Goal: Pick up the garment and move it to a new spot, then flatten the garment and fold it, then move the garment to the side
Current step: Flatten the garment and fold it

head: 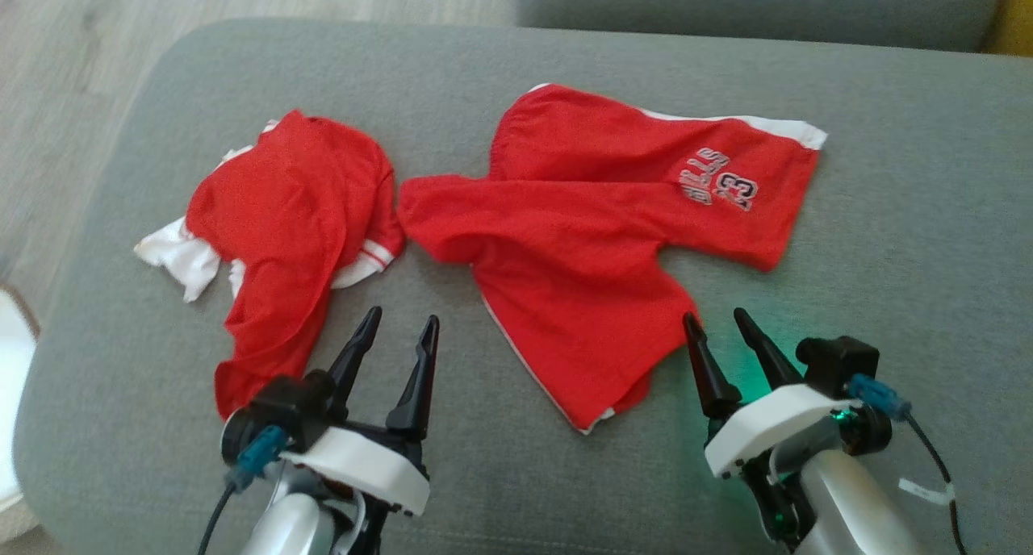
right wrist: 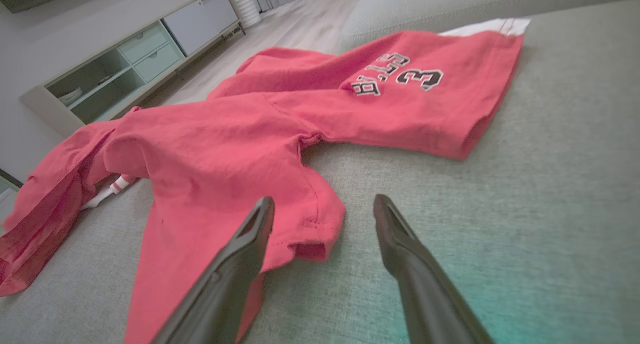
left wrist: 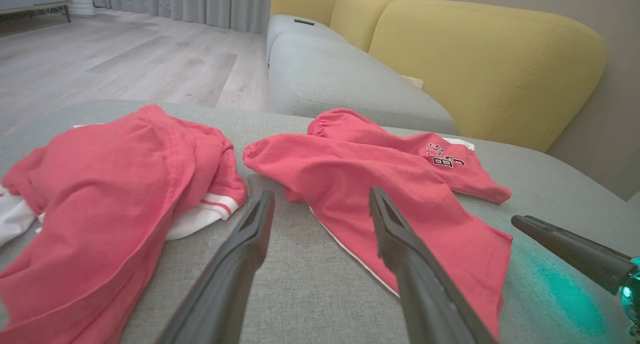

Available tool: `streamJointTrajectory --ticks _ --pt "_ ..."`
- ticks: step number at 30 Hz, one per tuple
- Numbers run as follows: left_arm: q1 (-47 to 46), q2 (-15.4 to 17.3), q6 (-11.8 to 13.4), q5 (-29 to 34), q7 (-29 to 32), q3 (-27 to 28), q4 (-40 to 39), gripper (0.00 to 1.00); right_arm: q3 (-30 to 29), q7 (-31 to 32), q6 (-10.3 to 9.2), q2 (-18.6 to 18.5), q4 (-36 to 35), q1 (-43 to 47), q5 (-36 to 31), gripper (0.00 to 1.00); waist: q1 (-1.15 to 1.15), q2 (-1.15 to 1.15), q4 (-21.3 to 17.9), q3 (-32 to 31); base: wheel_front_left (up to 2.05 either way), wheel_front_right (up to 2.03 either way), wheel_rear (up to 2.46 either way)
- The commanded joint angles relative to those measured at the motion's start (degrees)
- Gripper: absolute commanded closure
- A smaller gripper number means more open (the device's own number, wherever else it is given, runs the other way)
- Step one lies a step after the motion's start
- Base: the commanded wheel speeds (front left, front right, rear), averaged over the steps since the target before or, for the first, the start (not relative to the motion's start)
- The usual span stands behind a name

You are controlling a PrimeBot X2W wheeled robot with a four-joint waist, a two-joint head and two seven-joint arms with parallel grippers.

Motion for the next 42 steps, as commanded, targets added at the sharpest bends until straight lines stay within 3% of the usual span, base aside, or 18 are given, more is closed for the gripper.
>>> streamJointTrajectory --ticks 1,9,11,16,20,28,35,40,41,42 --pt "-3.17 0.09 0.09 -0.26 -0.7 1.27 -1.59 0.0 1.32 0.04 -0.05 0.17 -0.18 -2.61 0.55 0.0 -0.01 0.0 1.4 1.17 0.0 0.0 0.0" --pt "-4.29 0.09 0.3 -0.5 -0.7 0.27 -1.25 0.0 2.83 1.25 -0.05 0.18 6.91 -6.07 2.41 0.0 -0.01 0.0 3.53 2.4 0.0 0.0 0.0" --pt "-4.2 0.09 0.47 -0.51 -0.7 0.35 -1.21 0.0 3.37 0.4 -0.05 0.18 7.77 -6.69 2.39 1.0 -0.01 0.0 3.4 2.24 0.0 0.0 0.0" --pt "-3.79 0.09 0.68 -0.31 -0.7 0.92 -1.1 0.0 3.01 -2.06 -0.05 0.18 9.19 -8.03 0.98 1.0 -0.01 0.0 1.93 1.38 0.0 0.0 0.0" --pt "-3.72 0.09 0.69 -0.22 -0.7 1.15 -1.21 0.0 -0.75 -3.53 -0.05 -0.48 9.36 -9.13 -2.44 1.0 -0.01 0.0 0.32 0.62 0.0 0.0 0.0" --pt "-3.35 0.09 0.72 -0.2 -0.7 1.26 -1.3 0.0 -7.07 -0.8 -0.05 -7.57 6.25 -10.21 -11.04 1.0 -0.01 0.0 -2.13 -0.45 0.0 0.0 0.0" --pt "-3.58 0.09 0.72 -0.52 -0.7 0.79 -1.45 0.0 -6.4 6.27 -0.05 -16.9 2.24 -10.1 -12.99 1.0 -0.01 0.0 -1.9 -0.22 0.0 0.0 0.0" --pt "-3.82 0.09 0.63 -0.64 -0.7 0.7 -1.65 0.0 -7.99 9.71 -0.05 -20.96 1.44 -11.17 -13.25 1.0 -0.01 0.0 -0.9 0.49 0.0 0.0 0.0" --pt "-3.89 0.09 0.61 -0.62 -0.7 0.71 -1.65 0.0 -8.89 9.76 -0.05 -21.2 1.52 -11.48 -13.7 0.23 -0.01 0.0 -0.7 0.63 0.0 0.0 0.0" --pt "-3.98 0.09 0.58 -0.58 -0.7 0.72 -1.65 0.0 -9.89 9.69 -0.05 -21.18 1.65 -11.69 -14.37 0.0 -0.01 0.0 -0.49 0.72 0.0 0.0 0.0"
